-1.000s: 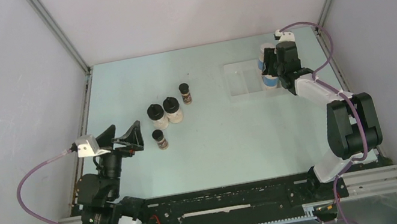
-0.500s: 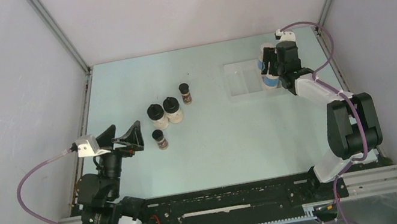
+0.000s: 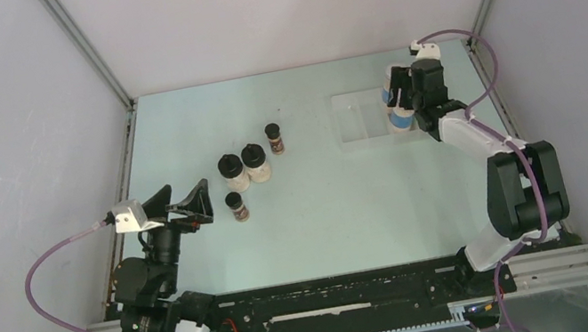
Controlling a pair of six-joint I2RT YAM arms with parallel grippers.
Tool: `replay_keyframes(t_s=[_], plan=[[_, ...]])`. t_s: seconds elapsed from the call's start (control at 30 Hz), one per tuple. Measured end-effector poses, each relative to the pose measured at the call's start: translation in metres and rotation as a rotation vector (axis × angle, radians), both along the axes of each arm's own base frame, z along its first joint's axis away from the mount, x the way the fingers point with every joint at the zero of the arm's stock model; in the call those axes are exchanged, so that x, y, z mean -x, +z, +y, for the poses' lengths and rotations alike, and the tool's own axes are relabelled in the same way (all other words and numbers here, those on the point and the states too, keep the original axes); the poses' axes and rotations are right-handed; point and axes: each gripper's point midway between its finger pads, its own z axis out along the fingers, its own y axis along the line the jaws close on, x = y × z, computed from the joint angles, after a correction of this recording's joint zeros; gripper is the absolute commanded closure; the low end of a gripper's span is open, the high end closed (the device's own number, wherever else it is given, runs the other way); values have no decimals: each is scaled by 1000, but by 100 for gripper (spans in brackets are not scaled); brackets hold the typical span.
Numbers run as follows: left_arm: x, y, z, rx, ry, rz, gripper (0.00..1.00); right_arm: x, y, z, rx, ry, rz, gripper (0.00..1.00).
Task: Organize the condiment bottles
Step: Place the bottle in the storage box, then pick up the bottle from the center of the board.
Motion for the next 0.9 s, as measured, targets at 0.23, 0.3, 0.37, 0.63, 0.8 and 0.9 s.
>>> replay_keyframes(t_s=[0.23, 0.3, 0.37, 0.63, 0.8, 0.9], plan=[[0, 0, 0, 0, -2, 0, 0, 2, 28, 2, 13, -4, -65, 19], [0, 0, -1, -1, -6, 0, 0, 2, 38, 4, 17, -1, -87, 19], [0, 0, -1, -1, -7, 0, 0, 3, 50, 6, 24, 4, -112, 19], [-3, -3, -2, -7, -8, 19, 0, 12, 112, 47, 53, 108, -246, 14], [-4, 4, -4, -5, -17, 38, 0, 25, 137, 112, 29, 317, -307, 14], [-2, 15, -6, 21, -26, 26, 0, 42, 135, 160, 12, 486, -308, 14]])
